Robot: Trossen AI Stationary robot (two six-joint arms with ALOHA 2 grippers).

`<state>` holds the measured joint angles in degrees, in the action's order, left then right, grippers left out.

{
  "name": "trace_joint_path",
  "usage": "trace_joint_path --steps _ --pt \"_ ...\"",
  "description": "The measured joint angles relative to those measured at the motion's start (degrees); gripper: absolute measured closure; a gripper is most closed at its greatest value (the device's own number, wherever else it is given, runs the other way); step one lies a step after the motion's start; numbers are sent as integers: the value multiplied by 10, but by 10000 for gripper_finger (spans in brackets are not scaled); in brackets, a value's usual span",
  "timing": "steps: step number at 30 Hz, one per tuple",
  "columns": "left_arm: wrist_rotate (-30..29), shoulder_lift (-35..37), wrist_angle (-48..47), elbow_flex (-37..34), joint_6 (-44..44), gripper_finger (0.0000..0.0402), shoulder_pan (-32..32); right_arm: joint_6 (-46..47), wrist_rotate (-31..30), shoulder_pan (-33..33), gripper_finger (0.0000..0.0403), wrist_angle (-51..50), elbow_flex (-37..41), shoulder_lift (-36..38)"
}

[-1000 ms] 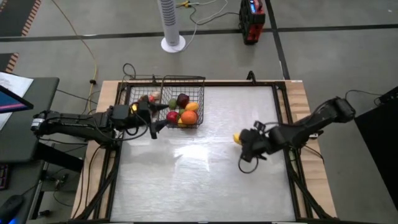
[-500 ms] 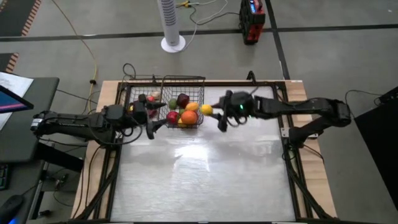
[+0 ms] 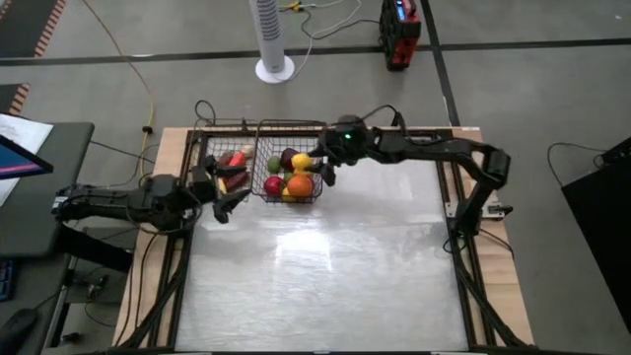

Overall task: Sort produce into baskets
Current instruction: Put the orange lemon into the right wire basket, then return to Home Position

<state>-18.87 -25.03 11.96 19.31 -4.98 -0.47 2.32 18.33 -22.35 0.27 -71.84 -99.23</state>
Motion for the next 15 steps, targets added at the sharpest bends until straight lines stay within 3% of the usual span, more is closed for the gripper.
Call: trace_joint_path --steps 4,8,15 --pt "4 33 -34 -17 -8 77 0 -39 -1 -5 100 -75 -49 -10" --pt "2 49 -44 -28 -15 77 -2 -52 -2 -23 87 -97 -39 35" --pt "-15 65 -55 -28 -5 77 -17 -39 -39 -38 88 2 136 229"
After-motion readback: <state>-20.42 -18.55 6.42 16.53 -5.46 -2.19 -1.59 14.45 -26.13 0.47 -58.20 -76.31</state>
